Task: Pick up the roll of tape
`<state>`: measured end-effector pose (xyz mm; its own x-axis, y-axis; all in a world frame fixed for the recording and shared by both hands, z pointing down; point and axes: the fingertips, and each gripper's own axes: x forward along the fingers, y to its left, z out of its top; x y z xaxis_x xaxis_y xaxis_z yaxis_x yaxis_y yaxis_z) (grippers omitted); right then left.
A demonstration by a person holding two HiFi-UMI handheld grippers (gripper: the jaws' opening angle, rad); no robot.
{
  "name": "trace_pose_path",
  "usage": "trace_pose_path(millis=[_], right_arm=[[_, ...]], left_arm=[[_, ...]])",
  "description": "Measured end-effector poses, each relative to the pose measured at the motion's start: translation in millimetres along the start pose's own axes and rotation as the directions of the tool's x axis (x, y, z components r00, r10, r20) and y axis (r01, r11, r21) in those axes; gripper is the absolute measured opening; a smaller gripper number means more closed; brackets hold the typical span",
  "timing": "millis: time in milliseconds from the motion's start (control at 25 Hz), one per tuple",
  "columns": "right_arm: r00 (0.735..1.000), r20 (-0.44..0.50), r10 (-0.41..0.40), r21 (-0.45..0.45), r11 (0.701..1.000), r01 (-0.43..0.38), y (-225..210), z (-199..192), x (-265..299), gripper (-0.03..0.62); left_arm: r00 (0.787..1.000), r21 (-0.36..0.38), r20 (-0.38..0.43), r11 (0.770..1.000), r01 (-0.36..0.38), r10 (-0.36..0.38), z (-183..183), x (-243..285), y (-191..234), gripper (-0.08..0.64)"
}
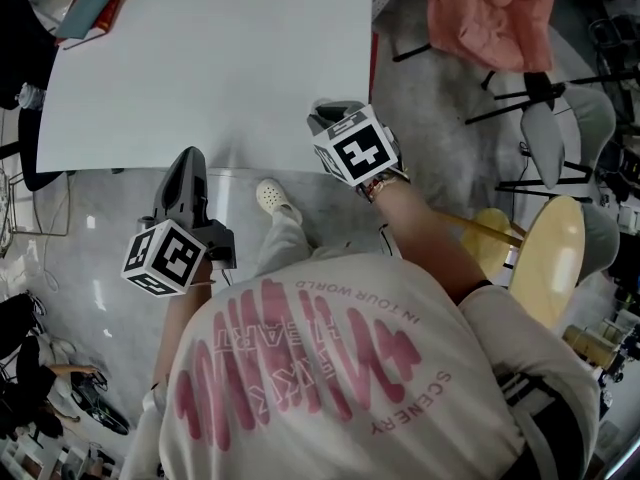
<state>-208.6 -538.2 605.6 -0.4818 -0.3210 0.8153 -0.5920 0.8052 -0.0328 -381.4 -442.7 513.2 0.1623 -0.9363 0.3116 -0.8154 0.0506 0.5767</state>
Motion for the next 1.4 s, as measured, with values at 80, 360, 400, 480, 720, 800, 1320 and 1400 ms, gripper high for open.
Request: trace_pose_path(millis=[80, 360, 400, 480, 720, 800, 1320, 1400], right_arm=[[1.000, 0.003, -0.001, 0.007, 1.000, 0.001, 3, -4, -3, 0.067], [1.000, 0.022, 0.007, 0.052, 0.999, -0.008, 16, -12, -17, 0.066], [1.000, 0.026, 0.010, 0.059, 0.998, -0.012, 18, -13, -20, 0.066], [0.999, 0.029, 0.015, 0.067, 0.998, -0.017, 24, -15, -26, 0.066], [0.997, 0.069, 0.025, 0.125, 0.992, -0.034, 42, -19, -44, 0.066], [0.996, 0.091, 0.025, 0.139, 0.990, -0.037, 48, -19, -50, 0.066], [0.966, 0.257, 0.028, 0.195, 0.978, -0.080, 81, -5, -103, 0.067], [0.956, 0.292, 0.022, 0.186, 0.979, -0.079, 85, 1, -113, 0.067]], left_arm=[[1.000, 0.004, 0.002, 1.000, 0.003, -0.003, -1, -3, -3, 0.025], [1.000, 0.013, 0.003, 1.000, 0.021, -0.021, -1, -16, -14, 0.025], [1.000, 0.016, 0.003, 1.000, 0.024, -0.024, 0, -18, -16, 0.025], [1.000, 0.020, 0.005, 0.999, 0.028, -0.028, 1, -22, -19, 0.025], [0.999, 0.042, 0.005, 0.998, 0.038, -0.038, 0, -35, -31, 0.025], [0.999, 0.051, 0.005, 0.998, 0.040, -0.041, -1, -39, -36, 0.025], [0.997, 0.071, 0.052, 0.996, 0.046, -0.050, -2, -77, -69, 0.025], [0.996, 0.081, 0.063, 0.995, 0.049, -0.055, -2, -81, -77, 0.025]])
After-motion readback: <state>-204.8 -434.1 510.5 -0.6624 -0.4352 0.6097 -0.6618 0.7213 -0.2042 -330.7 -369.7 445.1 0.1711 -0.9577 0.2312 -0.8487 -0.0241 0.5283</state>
